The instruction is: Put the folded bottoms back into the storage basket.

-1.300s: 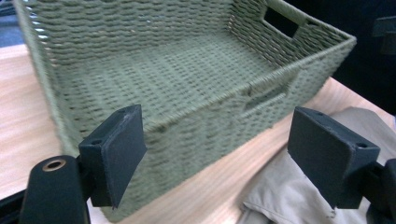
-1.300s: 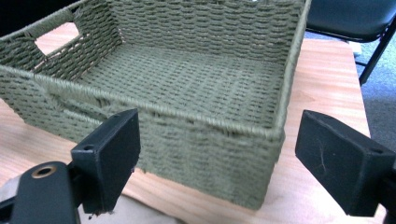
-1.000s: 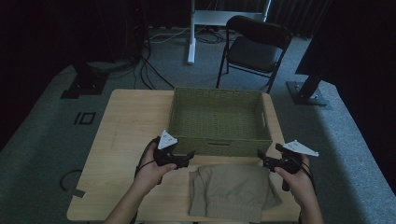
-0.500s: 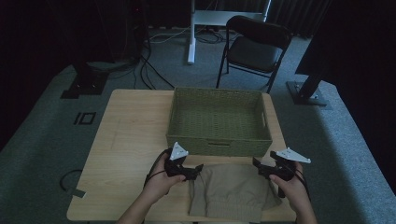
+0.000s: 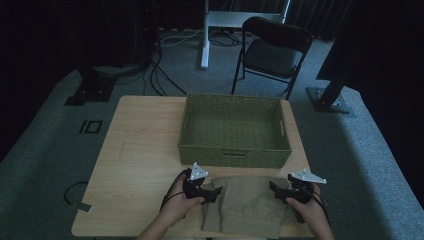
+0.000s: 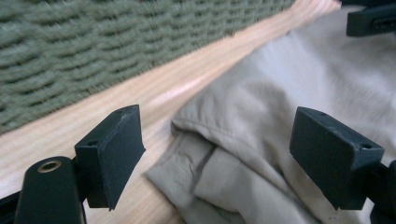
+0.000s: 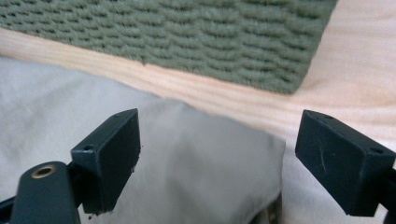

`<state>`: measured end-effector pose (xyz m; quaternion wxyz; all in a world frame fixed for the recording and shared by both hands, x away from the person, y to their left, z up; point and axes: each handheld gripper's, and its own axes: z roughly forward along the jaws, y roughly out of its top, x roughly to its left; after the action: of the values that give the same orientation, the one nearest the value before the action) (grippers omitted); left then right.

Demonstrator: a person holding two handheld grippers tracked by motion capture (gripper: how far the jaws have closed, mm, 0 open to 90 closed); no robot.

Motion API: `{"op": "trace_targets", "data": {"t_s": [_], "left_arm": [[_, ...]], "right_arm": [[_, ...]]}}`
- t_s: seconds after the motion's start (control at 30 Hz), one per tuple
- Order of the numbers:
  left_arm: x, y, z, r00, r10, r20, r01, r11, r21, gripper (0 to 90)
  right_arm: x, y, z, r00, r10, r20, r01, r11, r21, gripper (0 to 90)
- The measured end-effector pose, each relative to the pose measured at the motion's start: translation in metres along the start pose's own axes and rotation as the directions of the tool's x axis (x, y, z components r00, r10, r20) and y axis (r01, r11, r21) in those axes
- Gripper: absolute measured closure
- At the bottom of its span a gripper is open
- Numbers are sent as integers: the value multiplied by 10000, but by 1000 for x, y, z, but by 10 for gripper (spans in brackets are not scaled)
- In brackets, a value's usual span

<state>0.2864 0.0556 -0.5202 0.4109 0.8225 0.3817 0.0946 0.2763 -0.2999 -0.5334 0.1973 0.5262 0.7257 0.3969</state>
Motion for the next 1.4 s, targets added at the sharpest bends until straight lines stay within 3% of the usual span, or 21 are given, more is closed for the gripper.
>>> {"op": "trace_targets", "data": {"t_s": [0.33,0.53,0.77,0.8,0.93,1.1,1.17,1.2,1.27,1.3,1.4], "left_arm": [[-10,-10,20,9999,77,154,-83,9990,431,181],[-12,-14,26,10000,71,7,-71,9988,475,162],[-17,-16,32,9987,465,-190,-457,9981,407,167],[-17,-16,33,9983,535,-226,-527,9980,350,166],[-18,-16,34,9976,620,-309,-609,9975,358,160],[-21,-14,38,9948,836,-589,-808,9956,479,151],[-21,-13,39,9925,1056,-619,-1026,9935,497,152],[-20,-12,38,9903,1274,-561,-1253,9913,399,249],[-17,-11,37,9946,1036,-58,-1035,9945,168,596],[-16,-11,38,9961,882,76,-883,9960,147,691],[-15,-10,37,9978,595,279,-602,9978,271,795]], "right_arm": [[-4,-15,5,9999,67,129,-74,9983,579,136],[-4,-19,7,9998,96,176,-109,9971,750,149],[2,-19,8,9989,-286,360,258,9966,778,199],[4,-20,8,9977,-491,475,452,9957,806,223],[6,-19,7,9974,-538,474,496,9951,851,272],[11,-19,5,9976,-689,68,680,9938,882,505],[12,-19,5,9976,-698,-44,699,9936,886,544],[14,-18,4,9976,-613,-310,640,9934,949,658],[16,-18,4,9979,-540,-365,575,9931,1020,701],[17,-17,4,9981,-501,-369,539,9925,1099,718],[19,-14,4,9984,-449,-353,491,9905,1285,739]]}}
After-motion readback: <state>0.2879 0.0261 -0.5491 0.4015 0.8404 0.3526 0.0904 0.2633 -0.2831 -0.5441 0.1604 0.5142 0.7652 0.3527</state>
